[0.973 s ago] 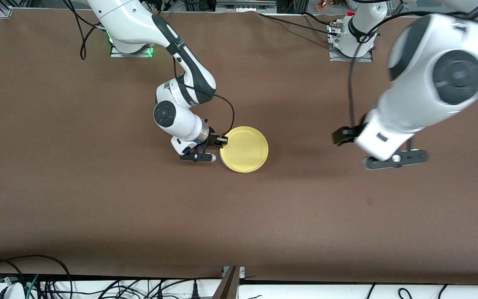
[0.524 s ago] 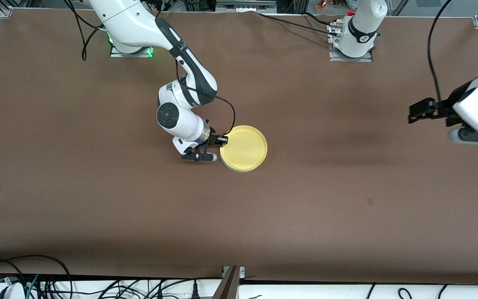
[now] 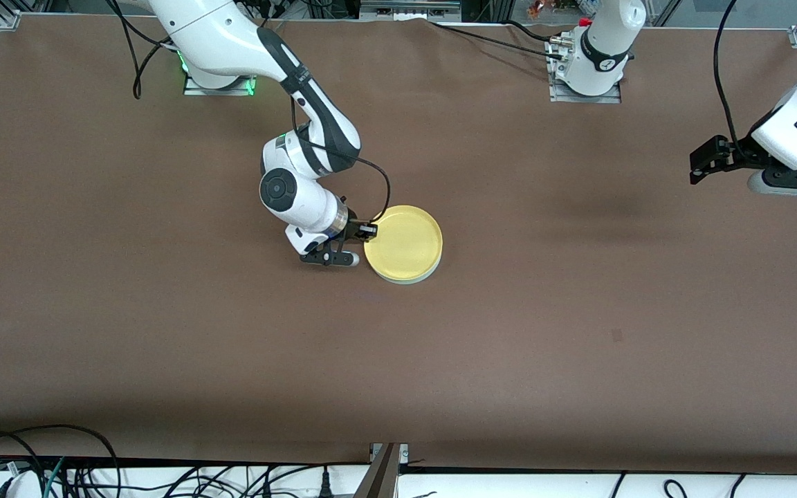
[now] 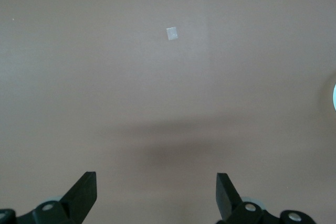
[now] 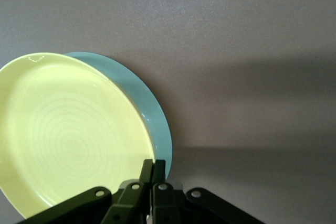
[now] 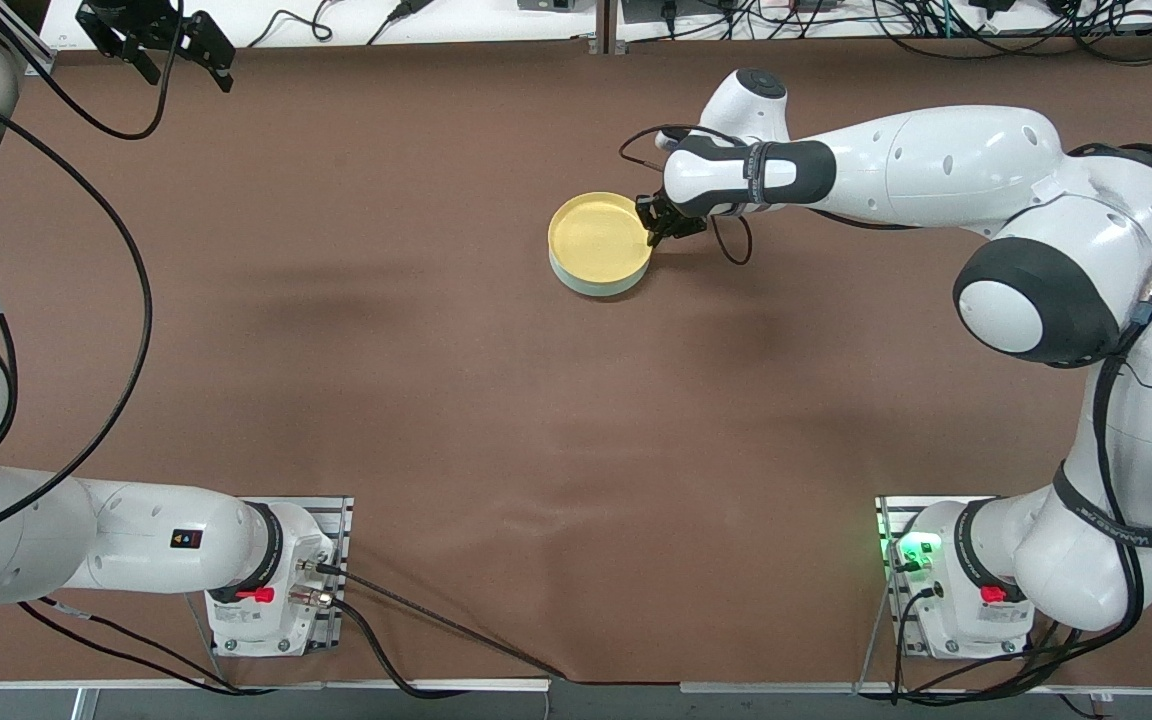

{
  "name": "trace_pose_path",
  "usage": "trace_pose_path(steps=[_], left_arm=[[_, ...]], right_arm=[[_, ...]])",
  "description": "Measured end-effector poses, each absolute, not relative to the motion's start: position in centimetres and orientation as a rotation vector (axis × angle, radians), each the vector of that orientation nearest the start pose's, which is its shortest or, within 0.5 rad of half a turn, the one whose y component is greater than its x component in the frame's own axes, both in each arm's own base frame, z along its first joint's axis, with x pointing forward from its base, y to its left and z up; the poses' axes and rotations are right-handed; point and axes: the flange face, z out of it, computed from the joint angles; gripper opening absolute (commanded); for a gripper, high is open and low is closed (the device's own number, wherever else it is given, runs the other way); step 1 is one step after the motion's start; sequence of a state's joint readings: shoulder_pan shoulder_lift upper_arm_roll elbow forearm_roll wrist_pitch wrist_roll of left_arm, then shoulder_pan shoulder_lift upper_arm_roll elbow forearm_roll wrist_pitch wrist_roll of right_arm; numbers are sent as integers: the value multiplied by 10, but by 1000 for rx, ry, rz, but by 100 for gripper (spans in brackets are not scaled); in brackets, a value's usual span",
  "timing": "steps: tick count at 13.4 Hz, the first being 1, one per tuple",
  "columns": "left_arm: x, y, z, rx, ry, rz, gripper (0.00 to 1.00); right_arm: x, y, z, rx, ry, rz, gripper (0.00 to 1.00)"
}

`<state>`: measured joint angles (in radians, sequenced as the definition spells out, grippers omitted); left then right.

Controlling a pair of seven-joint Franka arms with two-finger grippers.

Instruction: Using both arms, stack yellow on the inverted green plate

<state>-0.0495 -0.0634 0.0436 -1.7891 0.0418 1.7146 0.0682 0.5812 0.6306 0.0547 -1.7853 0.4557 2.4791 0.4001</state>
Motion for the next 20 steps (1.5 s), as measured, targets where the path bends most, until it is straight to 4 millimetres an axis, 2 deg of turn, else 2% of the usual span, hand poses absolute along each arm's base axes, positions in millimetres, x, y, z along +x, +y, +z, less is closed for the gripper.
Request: trace_pose_path(steps=[3, 5, 9, 11, 14, 15, 18, 20], left_arm=[[542, 8, 571, -3101, 107, -5, 100], [541, 14, 575, -3102, 91, -18, 100], [542, 18, 587, -3100, 80, -56, 100], [543, 21, 592, -3100, 70, -71, 100], [546, 18, 587, -3099, 79, -54, 100], [548, 15, 582, -3099, 88, -42, 100], [552, -6, 584, -3096, 146, -48, 100], [551, -12, 590, -3095, 160, -46, 100]], right_arm=[[544, 386, 213, -2821, 196, 123, 100], [564, 365, 238, -2826, 221, 83, 100], [622, 282, 317, -2896, 131, 159, 100], [643, 229, 346, -2932, 84, 205, 100], [659, 147, 391, -2981, 6, 301, 100], [659, 127, 409, -3006, -4, 349, 100], [660, 96, 467, -3098, 4, 363, 100], [657, 79, 491, -3118, 34, 371, 100]])
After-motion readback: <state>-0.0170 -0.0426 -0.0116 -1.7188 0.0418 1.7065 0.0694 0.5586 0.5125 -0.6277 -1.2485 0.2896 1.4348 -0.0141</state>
